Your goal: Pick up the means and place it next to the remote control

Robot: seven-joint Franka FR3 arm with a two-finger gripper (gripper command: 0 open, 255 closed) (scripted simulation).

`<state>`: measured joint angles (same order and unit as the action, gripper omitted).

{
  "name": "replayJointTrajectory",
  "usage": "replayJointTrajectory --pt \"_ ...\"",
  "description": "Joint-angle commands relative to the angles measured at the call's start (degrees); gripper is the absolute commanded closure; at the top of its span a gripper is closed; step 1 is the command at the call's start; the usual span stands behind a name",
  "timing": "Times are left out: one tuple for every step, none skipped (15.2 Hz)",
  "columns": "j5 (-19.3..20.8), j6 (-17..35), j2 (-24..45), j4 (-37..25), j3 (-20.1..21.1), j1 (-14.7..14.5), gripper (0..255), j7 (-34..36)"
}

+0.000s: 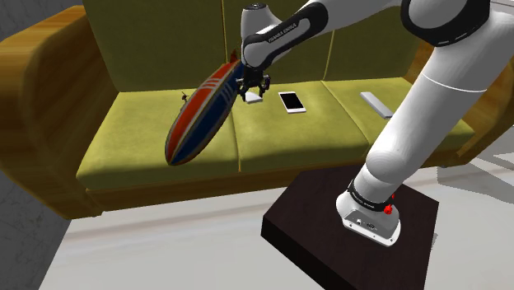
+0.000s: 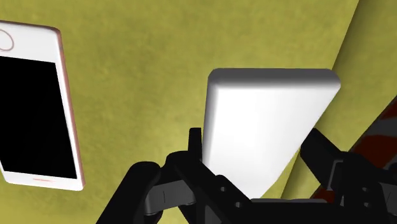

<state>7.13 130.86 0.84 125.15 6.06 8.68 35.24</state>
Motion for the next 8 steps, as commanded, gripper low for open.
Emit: replayJointTrajectory --pt "-0.2 -1.3 -0.6 -1.0 0.1 -0.1 255 -0.1" --pt "-0.4 -2.1 -1.0 -1.4 0.1 -0.1 255 -0.3" --pt "-0.5 -2.8 -1.3 -1.8 0.1 -0.1 255 -0.4" --pt "-0.6 -3.5 -1.6 -2.2 0.1 -0.1 255 -0.5" --pt "-0.9 -3.0 -3.4 0.0 -0.3 0.3 255 -1.5" --pt "-1.1 -2.6 -5.2 2.1 -0.8 0.7 255 -2.5" --pt "-1.3 -2.3 -7.0 4.1 -1.3 1.1 255 -3.5" --pt "-1.5 -2.0 -8.8 6.1 -1.8 1.5 255 -4.5"
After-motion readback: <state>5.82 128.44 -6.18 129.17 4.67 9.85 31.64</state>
